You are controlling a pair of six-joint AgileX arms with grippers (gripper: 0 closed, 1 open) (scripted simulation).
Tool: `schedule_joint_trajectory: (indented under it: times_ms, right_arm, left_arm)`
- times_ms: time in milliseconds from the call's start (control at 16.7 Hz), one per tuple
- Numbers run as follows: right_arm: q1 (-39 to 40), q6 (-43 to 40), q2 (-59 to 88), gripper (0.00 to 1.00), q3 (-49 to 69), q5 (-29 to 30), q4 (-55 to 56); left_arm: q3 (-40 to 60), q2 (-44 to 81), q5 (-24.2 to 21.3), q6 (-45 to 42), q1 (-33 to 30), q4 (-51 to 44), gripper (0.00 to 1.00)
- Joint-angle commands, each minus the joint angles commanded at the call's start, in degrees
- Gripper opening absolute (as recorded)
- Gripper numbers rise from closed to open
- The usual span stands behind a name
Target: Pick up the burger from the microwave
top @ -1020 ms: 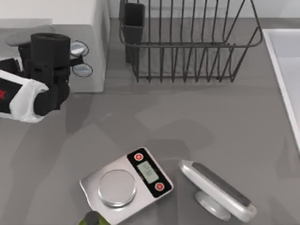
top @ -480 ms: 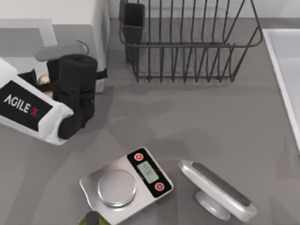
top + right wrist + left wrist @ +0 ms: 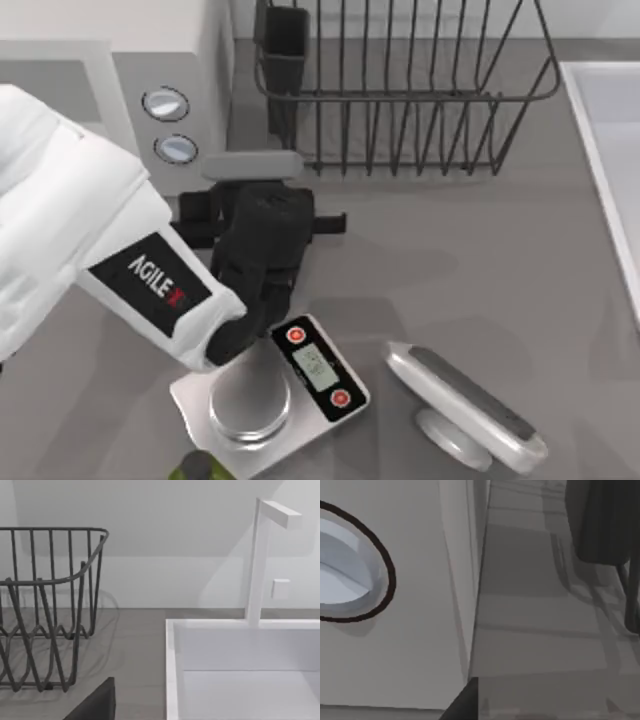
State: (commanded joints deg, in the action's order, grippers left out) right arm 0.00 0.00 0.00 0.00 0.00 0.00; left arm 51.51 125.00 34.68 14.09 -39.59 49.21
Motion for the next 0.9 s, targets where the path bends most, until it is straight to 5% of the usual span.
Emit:
schedule_joint_trajectory:
  times_ms: [60,840,900]
  right_arm:
    - [0.0,0.0,0.0,1.0,0.0,0.0,0.0]
    - [0.0,0.0,0.0,1.0,0.0,0.0,0.0]
    - [0.0,0.0,0.0,1.0,0.0,0.0,0.0]
  left_arm:
    - [0.0,0.0,0.0,0.0,0.0,0.0,0.0]
    - [0.0,0.0,0.0,0.0,0.0,0.0,0.98]
    - [0.0,0.0,0.0,0.0,0.0,0.0,1.0]
